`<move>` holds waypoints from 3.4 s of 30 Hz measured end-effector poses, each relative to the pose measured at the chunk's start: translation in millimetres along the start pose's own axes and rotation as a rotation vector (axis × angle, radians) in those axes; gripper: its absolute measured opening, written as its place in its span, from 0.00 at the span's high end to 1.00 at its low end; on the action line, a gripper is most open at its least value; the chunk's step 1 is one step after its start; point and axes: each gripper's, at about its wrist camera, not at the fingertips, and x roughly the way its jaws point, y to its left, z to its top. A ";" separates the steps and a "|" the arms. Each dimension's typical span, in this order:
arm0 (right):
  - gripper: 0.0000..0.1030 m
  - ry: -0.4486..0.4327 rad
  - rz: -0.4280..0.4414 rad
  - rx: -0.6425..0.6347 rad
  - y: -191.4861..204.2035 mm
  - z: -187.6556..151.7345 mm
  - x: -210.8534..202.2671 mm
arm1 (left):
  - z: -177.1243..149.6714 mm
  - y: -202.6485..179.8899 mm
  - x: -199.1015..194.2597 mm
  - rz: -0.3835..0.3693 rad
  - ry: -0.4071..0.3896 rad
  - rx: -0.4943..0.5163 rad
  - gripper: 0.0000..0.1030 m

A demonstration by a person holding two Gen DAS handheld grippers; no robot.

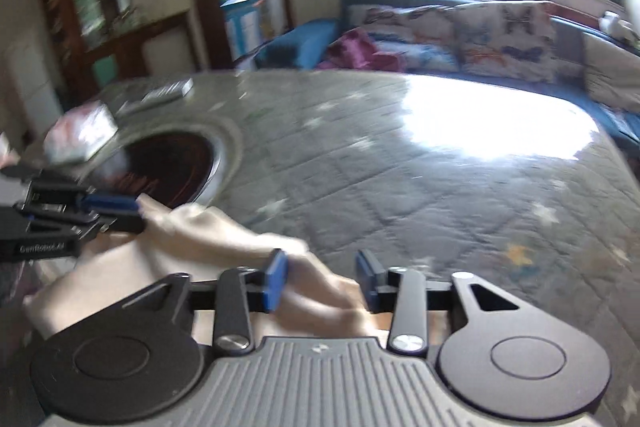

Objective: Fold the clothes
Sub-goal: 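Lift the hem with both grippers and fold it over the sweatshirt body, then lay the folded hem down and open both grippers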

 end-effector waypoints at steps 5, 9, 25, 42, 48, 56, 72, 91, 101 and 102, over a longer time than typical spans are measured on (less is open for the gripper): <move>0.60 -0.037 -0.073 0.006 -15.2 -13.5 -31.4 | 6.8 -0.5 -19.1 -0.021 -0.034 -0.068 0.82; 0.62 -0.035 -0.075 -0.004 -14.2 -21.8 -41.0 | 13.2 -21.2 -26.8 -0.107 -0.043 -0.067 0.82; 0.94 -0.049 -0.160 -0.041 2.3 -33.1 -33.7 | -0.7 -33.4 1.5 -0.114 0.020 -0.092 0.81; 0.76 -0.071 -0.102 -0.067 25.9 -5.3 -15.9 | 17.8 -43.8 15.8 -0.138 0.036 -0.127 0.69; 0.76 0.001 -0.110 -0.046 26.0 -5.8 18.5 | 17.6 -42.2 27.8 -0.130 0.046 -0.147 0.69; 0.70 -0.055 -0.110 -0.100 30.1 -8.1 -14.6 | 14.3 -45.9 1.4 -0.134 0.010 -0.137 0.65; 0.25 -0.101 -0.283 -0.183 51.0 -59.4 -36.0 | -36.9 -59.4 -38.6 -0.090 -0.011 -0.127 0.54; 0.00 -0.180 -0.487 -0.346 47.1 -94.2 -74.1 | -34.7 -40.1 -45.0 -0.043 -0.048 -0.161 0.52; 0.00 -0.182 -0.517 -0.401 51.4 -93.2 -77.6 | -33.4 -19.7 -43.5 0.025 -0.048 -0.193 0.52; 0.00 -0.198 -0.509 -0.410 56.2 -89.6 -77.9 | -33.4 -18.2 -42.2 0.036 -0.046 -0.190 0.52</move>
